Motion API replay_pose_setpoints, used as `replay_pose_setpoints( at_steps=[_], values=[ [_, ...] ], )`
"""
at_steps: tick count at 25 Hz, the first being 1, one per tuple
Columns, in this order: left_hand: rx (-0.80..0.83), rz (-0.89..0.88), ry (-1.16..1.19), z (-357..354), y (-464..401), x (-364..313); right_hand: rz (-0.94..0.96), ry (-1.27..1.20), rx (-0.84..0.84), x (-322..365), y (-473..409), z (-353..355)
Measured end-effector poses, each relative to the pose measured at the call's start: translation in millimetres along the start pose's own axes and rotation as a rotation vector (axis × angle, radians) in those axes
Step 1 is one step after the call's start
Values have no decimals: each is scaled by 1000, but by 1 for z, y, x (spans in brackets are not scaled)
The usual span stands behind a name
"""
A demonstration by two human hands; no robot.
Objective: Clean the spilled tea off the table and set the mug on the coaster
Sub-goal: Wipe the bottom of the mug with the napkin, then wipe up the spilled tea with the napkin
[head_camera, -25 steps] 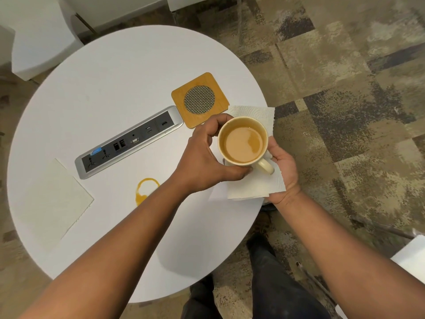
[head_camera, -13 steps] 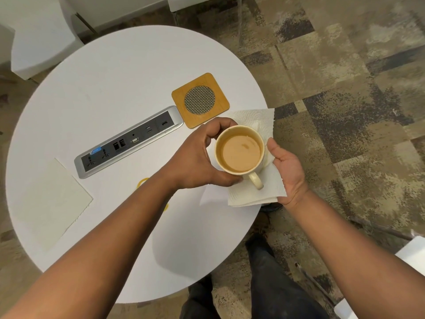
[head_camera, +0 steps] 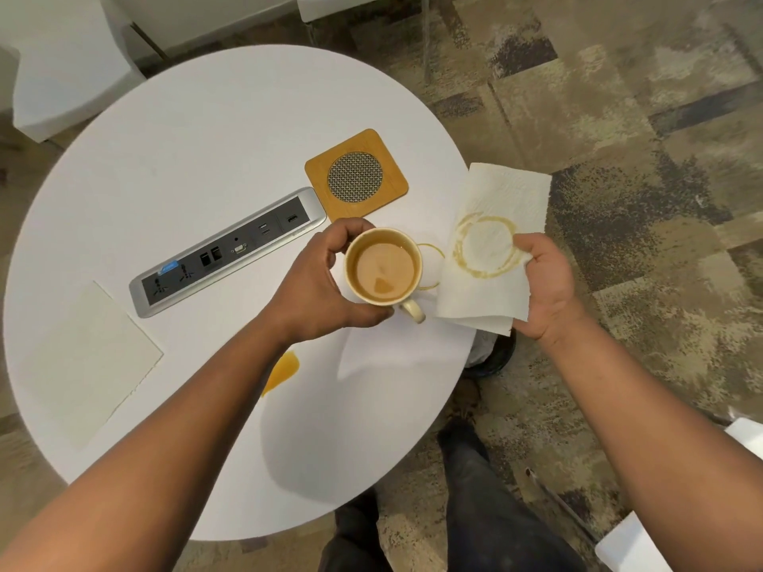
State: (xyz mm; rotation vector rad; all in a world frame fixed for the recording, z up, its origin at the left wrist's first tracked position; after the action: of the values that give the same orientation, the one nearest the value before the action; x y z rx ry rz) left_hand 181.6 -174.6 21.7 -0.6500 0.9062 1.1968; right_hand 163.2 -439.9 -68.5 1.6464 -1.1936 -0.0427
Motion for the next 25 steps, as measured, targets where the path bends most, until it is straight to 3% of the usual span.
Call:
replay_pose_setpoints(
  at_steps=[7, 13, 17, 23, 25],
  values=[
    [-76, 114, -15, -2, 14, 30, 339, 463, -91, 8, -8, 2],
    [-97, 162, -37, -3, 20, 43, 238, 438, -74, 12, -11, 6],
    [-112, 161, -32, -2, 22, 47, 567, 791, -108, 31, -13, -5],
    [-132, 162, -9, -1, 23, 51, 1358, 1273, -118, 41, -14, -56],
    [-140, 164, -4, -1, 23, 52, 1380, 1497, -117, 28, -26, -62]
  ],
)
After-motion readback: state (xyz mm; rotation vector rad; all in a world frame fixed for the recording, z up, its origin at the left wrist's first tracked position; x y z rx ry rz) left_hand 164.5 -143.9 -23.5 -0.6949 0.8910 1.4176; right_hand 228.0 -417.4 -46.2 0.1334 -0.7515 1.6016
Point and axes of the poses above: each hand's wrist, its own y-axis away from the middle knuckle, its own z-axis out of the back of the hand, x = y × z, the point moved 4 cm from there along -y, towards the middle knuckle, and after that the axes turned 8 degrees about -x, right-handed, at the moved point
